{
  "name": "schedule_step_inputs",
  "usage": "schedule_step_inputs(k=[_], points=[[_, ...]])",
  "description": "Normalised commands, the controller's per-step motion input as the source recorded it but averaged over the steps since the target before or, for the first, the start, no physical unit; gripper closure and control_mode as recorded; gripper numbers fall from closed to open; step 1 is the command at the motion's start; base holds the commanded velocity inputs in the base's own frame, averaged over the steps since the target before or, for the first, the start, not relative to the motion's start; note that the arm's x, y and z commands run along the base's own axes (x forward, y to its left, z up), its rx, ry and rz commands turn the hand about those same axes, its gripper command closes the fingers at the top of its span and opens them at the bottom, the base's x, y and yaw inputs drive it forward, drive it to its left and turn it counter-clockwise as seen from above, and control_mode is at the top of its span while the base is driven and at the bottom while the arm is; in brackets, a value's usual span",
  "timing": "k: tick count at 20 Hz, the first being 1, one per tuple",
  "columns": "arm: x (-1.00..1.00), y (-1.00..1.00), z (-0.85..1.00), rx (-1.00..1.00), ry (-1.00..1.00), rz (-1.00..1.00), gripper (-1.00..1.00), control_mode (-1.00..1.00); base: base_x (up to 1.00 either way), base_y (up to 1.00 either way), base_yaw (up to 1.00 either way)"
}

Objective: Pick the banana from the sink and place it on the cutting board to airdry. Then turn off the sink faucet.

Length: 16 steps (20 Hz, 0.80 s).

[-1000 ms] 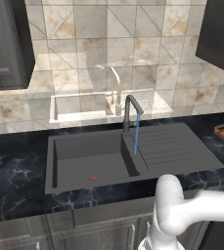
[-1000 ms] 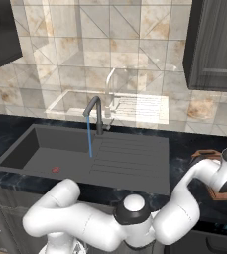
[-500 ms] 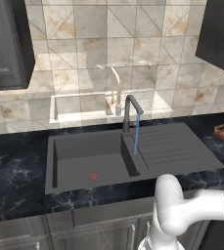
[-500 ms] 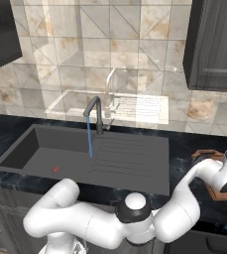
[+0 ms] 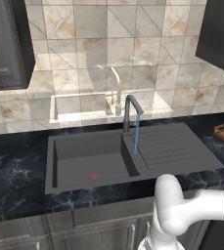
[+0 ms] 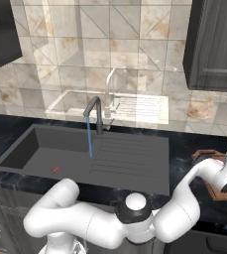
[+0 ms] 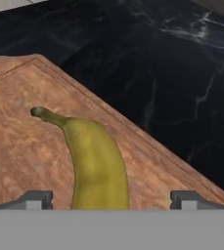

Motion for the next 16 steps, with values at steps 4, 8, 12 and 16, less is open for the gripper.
schedule_step_inputs(k=[4, 8, 12, 16], points=[[0.00, 0.00, 0.45, 0.00, -0.07, 0.04, -1.00, -1.00, 0.00, 0.00, 0.00], [-0.08, 0.00, 0.52, 0.00, -0.10, 0.05, -1.00, -1.00, 0.00, 0.00, 0.00], [-0.28, 0.16, 0.40, -0.01, -0.13, 0.06, -1.00, -1.00, 0.00, 0.00, 0.00], [-0.49, 0.49, 0.12, -0.07, -0.16, 0.06, -1.00, -1.00, 0.00, 0.00, 0.00]])
